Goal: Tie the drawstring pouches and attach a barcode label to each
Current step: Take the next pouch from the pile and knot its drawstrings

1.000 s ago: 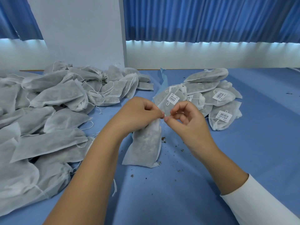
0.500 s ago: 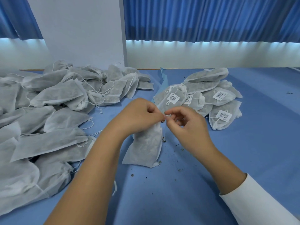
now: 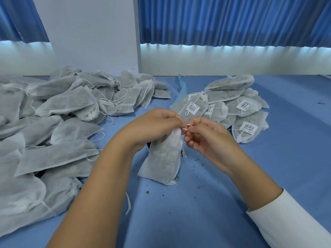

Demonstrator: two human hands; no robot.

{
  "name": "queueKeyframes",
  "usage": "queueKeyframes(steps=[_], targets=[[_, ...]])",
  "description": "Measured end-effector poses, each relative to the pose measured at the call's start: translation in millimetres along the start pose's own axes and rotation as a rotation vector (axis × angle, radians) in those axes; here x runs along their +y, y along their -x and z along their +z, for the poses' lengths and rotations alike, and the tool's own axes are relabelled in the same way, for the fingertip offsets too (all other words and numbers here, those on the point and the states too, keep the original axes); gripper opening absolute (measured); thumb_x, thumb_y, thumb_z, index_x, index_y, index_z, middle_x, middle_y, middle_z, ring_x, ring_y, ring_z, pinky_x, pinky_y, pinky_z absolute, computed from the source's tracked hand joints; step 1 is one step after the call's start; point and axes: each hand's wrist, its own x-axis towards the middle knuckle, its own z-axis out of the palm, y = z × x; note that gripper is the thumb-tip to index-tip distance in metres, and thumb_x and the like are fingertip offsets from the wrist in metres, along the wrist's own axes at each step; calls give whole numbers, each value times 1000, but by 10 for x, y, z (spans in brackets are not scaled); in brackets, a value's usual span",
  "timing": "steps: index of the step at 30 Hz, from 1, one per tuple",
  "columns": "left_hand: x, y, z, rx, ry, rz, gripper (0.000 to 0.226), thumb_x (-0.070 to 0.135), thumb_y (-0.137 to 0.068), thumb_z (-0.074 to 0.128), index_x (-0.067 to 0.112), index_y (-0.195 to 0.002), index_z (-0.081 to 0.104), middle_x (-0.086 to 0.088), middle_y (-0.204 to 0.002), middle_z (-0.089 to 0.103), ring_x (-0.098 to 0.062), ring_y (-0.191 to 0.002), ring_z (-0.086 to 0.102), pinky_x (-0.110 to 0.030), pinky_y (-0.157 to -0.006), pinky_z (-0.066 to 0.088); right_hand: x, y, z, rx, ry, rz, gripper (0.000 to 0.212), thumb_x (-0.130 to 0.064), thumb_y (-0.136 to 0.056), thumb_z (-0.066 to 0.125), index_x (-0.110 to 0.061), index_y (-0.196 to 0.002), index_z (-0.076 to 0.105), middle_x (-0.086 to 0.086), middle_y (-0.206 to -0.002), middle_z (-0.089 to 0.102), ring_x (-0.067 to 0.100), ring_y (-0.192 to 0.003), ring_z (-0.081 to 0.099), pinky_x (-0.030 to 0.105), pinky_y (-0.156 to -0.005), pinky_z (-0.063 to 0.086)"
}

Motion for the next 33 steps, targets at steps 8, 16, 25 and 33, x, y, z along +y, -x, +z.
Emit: queueKeyframes(steps=[8,16,25,33], targets=[[-8,6,-4,-41,130,40,30,17,-93,59,23,-67,73,9,-78,72,3,-65,60,-11,-63,42,49,0,-28,211,351,-345,29,13,-85,54,-15,-77,56,3,-71,60,13,-62,58,21,-58,48],[34,14,15,34,80,11,16,35,-75,63,26,-67,73,12,-78,69,-2,-72,54,-24,-72,37,50,69,30,248,559,-516,36,12,-84,55,-20,-78,70,-15,-77,64,3,-66,54,21,-61,44],[25,0,18,74,44,4,24,25,-87,62,26,-66,72,6,-78,64,-7,-78,50,-28,-75,35,77,62,28,290,662,-568,33,10,-83,56,-14,-83,77,-2,-85,65,5,-68,54,11,-57,36],[28,13,16,56,38,12,18,32,-80,63,26,-67,73,-2,-91,71,-8,-87,56,-29,-83,39,93,56,29,305,692,-587,37,6,-82,59,-28,-84,74,-4,-84,63,3,-71,56,9,-60,40]])
